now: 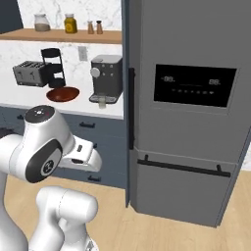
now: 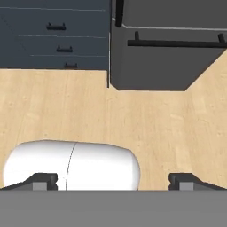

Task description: Grab a lemon wedge from the fridge and one ice cube from the ice bowl, and put them in the glass of lemonade.

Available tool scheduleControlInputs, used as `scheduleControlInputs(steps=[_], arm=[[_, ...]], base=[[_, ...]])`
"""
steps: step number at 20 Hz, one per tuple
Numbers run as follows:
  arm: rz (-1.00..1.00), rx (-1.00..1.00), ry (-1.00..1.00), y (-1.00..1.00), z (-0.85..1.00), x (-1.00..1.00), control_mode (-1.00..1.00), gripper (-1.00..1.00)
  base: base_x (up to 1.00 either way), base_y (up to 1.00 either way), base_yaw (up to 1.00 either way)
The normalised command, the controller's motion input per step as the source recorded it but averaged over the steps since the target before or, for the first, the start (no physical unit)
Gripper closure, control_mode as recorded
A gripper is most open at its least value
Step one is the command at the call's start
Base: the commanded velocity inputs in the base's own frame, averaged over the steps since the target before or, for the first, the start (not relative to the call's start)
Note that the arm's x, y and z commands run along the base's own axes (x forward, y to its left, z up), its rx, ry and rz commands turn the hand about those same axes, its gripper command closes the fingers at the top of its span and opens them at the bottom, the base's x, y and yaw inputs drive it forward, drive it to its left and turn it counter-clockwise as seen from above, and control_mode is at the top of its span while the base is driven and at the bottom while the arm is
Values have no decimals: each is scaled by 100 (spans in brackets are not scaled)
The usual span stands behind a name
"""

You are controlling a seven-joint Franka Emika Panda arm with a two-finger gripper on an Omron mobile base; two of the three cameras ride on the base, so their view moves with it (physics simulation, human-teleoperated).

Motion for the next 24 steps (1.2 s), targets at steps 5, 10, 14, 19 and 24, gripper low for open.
scheduleControlInputs(steps=[5,10,14,19,24], arm=[[0,0,0,0,0,0,100,-100],[-3,0,-1,3,0,1,-100,-100],[-6,0,0,14,0,19,-100,-100],[-2,0,-1,11,-4,66,-100,-100],[0,0,-9,21,0,95,-100,-100]], base=[[7,13,-21],[8,8,-15],[0,0,0],[0,0,0],[0,0,0]])
